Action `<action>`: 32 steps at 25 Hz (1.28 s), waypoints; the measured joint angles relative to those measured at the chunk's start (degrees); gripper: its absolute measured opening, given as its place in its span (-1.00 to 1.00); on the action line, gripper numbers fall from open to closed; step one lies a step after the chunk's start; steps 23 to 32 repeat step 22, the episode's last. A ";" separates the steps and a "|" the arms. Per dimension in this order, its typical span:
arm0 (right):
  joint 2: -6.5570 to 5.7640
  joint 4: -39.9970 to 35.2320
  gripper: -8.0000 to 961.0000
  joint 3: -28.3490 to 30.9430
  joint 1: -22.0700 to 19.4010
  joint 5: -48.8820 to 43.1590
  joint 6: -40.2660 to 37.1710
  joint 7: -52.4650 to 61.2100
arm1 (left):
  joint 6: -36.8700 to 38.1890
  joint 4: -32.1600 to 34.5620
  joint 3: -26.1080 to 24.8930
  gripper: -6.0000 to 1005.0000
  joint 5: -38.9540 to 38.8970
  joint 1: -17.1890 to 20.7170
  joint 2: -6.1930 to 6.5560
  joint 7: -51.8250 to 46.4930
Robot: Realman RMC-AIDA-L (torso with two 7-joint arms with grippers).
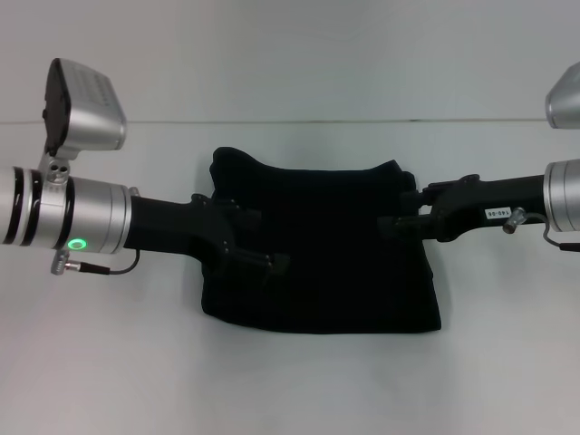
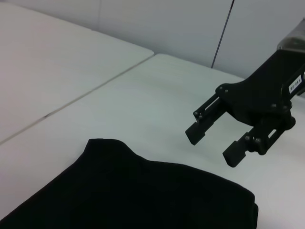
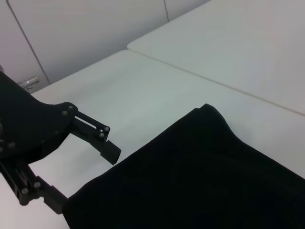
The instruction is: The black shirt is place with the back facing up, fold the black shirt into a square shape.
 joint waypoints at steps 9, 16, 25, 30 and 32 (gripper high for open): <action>0.00 0.02 0.45 0.45 0.01 -0.07 0.19 0.04 | -1.27 0.26 0.88 0.77 0.41 -0.14 -0.14 0.00; 0.04 0.01 0.44 0.54 0.15 -0.08 0.23 0.06 | -2.33 0.26 0.99 0.77 0.44 0.04 -0.03 -0.01; 0.29 -0.01 0.45 0.66 0.18 -0.08 0.35 0.06 | -3.11 0.24 0.90 0.77 0.44 0.04 0.00 -0.02; 0.29 -0.01 0.45 0.66 0.18 -0.08 0.35 0.06 | -3.11 0.24 0.90 0.77 0.44 0.04 0.00 -0.02; 0.29 -0.01 0.45 0.66 0.18 -0.08 0.35 0.06 | -3.11 0.24 0.90 0.77 0.44 0.04 0.00 -0.02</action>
